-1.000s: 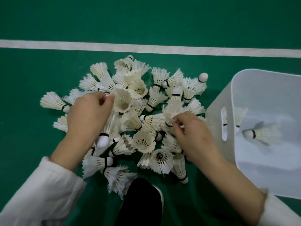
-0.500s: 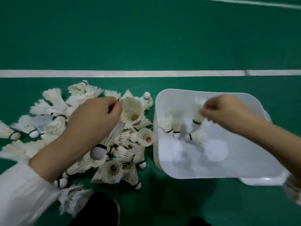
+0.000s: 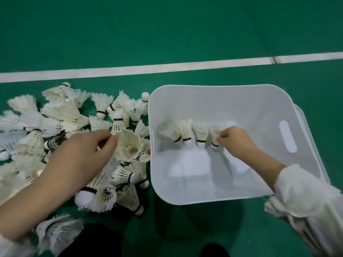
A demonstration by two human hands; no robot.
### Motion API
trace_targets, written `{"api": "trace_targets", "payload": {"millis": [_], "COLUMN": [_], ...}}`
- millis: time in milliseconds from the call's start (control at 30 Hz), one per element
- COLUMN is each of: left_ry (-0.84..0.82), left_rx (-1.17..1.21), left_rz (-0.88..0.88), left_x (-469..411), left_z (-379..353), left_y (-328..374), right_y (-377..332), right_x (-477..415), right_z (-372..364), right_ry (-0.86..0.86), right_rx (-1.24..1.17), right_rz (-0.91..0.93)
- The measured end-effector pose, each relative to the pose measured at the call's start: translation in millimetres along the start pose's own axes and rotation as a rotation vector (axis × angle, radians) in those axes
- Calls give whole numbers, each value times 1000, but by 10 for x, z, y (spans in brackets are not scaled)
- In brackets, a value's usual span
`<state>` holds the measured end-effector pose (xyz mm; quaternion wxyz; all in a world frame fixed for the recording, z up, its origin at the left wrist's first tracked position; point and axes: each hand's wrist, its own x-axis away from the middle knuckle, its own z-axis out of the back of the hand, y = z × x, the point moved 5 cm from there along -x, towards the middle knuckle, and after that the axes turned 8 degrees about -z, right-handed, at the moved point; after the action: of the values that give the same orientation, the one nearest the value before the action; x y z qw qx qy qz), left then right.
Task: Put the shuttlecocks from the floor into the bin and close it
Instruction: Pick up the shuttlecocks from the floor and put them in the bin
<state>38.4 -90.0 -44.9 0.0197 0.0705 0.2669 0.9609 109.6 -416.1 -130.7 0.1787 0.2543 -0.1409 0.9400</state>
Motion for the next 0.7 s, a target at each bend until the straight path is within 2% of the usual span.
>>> {"api": "trace_targets", "payload": {"millis": [200, 700], "left_ry": [8, 5], "left_rx": [6, 1], "left_rz": [6, 16], "left_x": [-34, -15], "left_z": [-34, -60], "left_y": [-54, -46], "right_y": [-99, 38], "right_x": [-7, -115], "right_z": [11, -21], "right_ry": [29, 26], "right_rx": [-138, -34], "right_rz": [61, -3]}}
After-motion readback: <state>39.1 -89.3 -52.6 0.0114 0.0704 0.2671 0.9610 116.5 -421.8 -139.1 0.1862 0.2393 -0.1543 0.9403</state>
